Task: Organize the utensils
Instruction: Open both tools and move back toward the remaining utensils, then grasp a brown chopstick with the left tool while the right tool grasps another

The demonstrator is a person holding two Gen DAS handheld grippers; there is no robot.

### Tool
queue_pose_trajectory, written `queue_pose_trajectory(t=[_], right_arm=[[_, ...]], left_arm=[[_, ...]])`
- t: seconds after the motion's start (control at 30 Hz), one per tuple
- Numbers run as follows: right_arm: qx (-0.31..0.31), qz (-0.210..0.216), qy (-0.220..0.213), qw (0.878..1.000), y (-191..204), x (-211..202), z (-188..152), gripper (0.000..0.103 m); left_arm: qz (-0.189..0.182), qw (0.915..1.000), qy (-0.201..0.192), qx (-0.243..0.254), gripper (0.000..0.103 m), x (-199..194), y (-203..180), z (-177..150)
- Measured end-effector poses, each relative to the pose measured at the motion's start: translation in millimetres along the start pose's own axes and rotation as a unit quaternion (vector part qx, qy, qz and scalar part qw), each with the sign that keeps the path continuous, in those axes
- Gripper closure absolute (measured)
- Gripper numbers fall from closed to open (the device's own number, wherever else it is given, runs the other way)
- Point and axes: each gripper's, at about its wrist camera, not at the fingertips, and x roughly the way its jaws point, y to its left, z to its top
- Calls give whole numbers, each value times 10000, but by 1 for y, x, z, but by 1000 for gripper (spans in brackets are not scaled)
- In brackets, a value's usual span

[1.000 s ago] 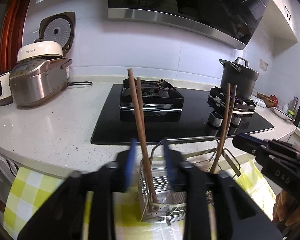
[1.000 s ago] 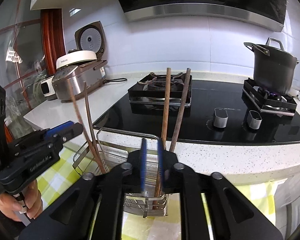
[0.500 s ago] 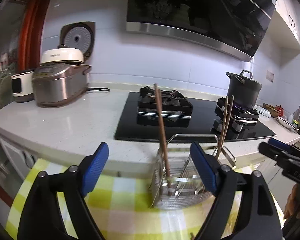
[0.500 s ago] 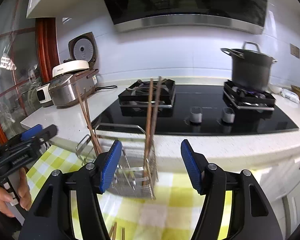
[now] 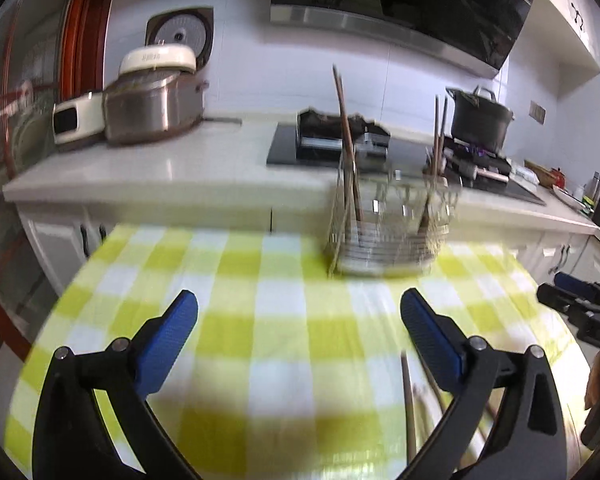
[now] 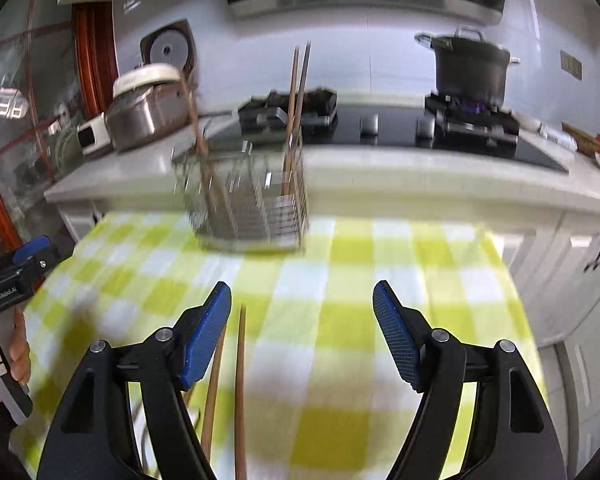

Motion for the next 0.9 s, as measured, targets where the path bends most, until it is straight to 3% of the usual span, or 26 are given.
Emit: queue_pose_trajectory(t=[0.33,0.53,0.9], right_arm=[[156,168,739,9970,20,29,-61,37],[48,186,1064,9941,32,51,-60,49],[-186,-57,1298,9913,42,72,-53,57]], left_arm=[[37,9982,604,-58,5,-6,1,-68],[13,9973,723,95,5,-5,-3,-79],[-104,9962,861,36,5,2,3,-79]])
